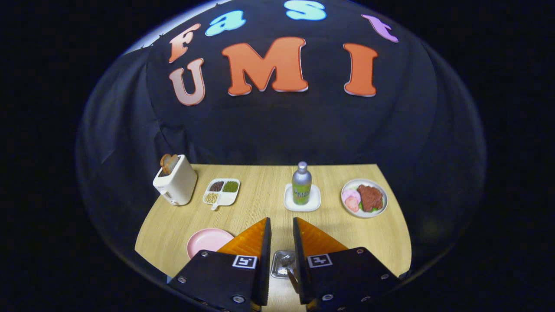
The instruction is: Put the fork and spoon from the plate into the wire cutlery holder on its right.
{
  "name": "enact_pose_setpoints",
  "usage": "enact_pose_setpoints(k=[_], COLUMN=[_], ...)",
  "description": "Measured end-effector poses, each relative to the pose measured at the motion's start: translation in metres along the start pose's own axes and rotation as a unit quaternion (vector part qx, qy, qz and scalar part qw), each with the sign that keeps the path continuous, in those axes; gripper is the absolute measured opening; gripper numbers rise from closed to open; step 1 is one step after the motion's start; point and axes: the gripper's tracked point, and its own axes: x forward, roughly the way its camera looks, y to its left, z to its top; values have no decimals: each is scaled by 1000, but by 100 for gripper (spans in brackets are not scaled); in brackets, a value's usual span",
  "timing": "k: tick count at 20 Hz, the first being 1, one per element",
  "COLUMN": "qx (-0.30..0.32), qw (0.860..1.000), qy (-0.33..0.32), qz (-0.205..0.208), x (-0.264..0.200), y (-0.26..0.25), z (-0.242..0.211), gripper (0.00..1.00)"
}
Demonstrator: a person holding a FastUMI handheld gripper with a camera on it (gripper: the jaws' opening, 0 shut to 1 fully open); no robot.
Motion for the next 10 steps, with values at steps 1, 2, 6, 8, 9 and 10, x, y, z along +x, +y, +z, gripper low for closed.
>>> enact_pose_setpoints(k=[1,2,6,8,9,10], qx=[-10,-18,-18,-26,-29,-33], qw=[1000,999,991,984,979,974], qy=[-26,-52,-130,-175,-199,-221], qz=[-2,2,38,27,23,24], x=[-6,-15,-49,-65,-73,-82], y=[2,5,30,30,32,34], z=[12,25,64,85,98,108], gripper=[28,33,48,56,61,69])
